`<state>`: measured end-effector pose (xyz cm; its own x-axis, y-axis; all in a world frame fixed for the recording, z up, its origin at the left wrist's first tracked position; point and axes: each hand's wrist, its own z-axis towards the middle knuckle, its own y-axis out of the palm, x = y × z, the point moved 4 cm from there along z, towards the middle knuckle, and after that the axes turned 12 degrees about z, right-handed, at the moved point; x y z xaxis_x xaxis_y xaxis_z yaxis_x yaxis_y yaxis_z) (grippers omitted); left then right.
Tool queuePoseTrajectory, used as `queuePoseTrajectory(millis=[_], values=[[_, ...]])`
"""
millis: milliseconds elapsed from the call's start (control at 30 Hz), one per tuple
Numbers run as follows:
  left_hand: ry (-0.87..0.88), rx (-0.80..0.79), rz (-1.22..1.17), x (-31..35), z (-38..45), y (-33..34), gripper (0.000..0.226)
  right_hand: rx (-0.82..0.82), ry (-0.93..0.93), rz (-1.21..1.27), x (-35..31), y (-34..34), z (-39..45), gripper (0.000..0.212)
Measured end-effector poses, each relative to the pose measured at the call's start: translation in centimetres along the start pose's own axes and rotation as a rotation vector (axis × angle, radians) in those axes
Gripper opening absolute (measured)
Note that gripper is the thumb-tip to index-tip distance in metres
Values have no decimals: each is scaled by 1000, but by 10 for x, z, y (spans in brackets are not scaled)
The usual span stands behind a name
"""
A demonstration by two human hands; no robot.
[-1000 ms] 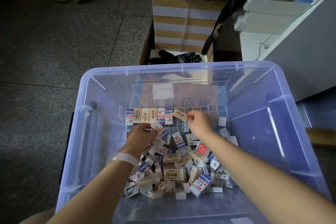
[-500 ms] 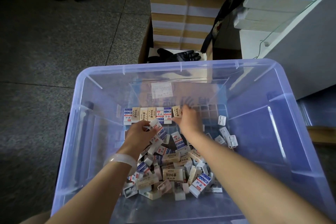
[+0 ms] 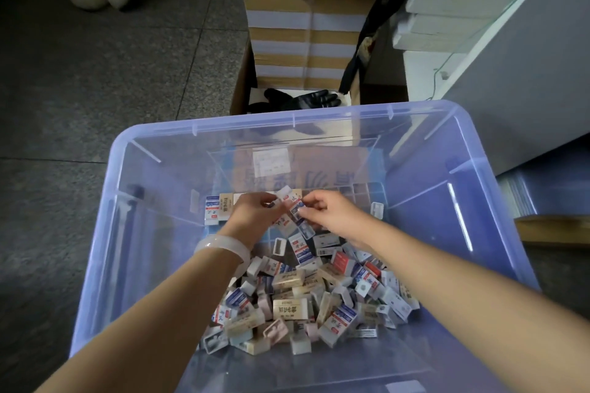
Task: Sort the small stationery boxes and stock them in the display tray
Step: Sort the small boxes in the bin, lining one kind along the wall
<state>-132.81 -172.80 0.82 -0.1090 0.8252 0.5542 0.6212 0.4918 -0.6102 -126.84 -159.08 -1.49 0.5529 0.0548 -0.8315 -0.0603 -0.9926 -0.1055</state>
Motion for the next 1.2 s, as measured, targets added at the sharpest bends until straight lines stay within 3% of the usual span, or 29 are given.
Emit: queuePoseTrajectory(millis=[100,300,433,567,667,833,1033,1100,1200], values=[[-35,9,-42,-3,8,8,18,143,100,151,8,-18,1,25],[-132,58,-44,-21,15,10,9,397,168,-48,29,-26,14,11],[-162,74,-97,-26,18,9,16,380,173,3,29,-13,17,20],[-187,56,-134,-23,20,13,19,261,89,-226,22,-6,12,25],[-229,30,-321,-20,21,22,20,324,25,-282,15,-15,7,26],[-203,-2,-401,-6,21,36,12,166,88,-2,8,-10,0,27],[-213,-37,-335,-9,19,40,14,514,194,174,32,-36,-5,18],[-225,-23,-306,-10,19,40,17,528,184,126,34,-34,-3,22],[-246,-58,-337,-8,18,42,13,394,132,-107,29,-25,3,29]])
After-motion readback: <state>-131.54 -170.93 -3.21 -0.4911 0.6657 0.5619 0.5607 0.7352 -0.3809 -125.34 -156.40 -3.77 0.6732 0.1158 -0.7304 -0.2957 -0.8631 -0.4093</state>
